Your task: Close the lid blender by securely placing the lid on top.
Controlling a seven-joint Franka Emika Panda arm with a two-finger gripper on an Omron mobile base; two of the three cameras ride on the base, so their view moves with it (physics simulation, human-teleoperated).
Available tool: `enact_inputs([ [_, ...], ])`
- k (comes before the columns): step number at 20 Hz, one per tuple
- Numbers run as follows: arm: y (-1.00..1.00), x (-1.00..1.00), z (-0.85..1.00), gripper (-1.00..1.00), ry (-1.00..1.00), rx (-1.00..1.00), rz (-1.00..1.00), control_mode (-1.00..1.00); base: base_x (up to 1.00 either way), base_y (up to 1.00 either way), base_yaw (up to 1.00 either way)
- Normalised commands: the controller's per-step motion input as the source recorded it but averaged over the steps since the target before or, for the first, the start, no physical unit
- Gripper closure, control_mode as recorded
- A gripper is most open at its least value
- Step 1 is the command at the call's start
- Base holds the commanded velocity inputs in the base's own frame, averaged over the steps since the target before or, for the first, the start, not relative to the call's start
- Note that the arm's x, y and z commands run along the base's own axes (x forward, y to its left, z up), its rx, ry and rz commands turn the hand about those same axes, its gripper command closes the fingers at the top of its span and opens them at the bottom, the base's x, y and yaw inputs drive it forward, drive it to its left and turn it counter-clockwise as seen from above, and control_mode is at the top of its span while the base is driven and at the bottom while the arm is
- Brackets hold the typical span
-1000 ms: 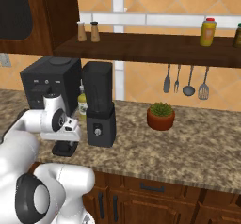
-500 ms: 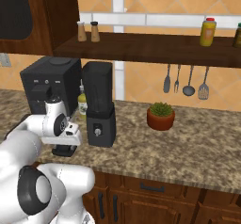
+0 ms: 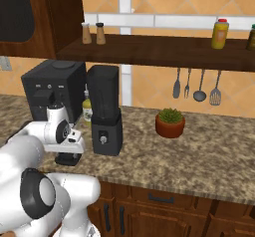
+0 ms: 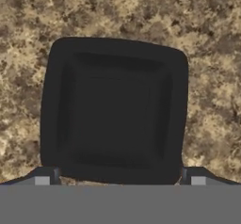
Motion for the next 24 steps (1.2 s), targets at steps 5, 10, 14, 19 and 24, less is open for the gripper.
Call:
enact_inputs([
  [5, 0.0, 0.13, -0.16, -1.0, 0.0, 0.0, 0.0, -1.0, 0.0, 0.0, 0.0],
  [10, 0.01, 0.15, -0.18, -1.0, 0.0, 0.0, 0.0, -1.0, 0.0, 0.0, 0.0],
  [14, 0.09, 0.18, -0.15, -1.0, 0.0, 0.0, 0.0, -1.0, 0.0, 0.0, 0.0],
  [19, 0.12, 0.17, -0.15, -1.0, 0.0, 0.0, 0.0, -1.0, 0.0, 0.0, 0.0],
  [24, 0.11, 0.06, -0.29, 1.0, 0.0, 0.0, 0.0, -1.0, 0.0, 0.0, 0.0],
])
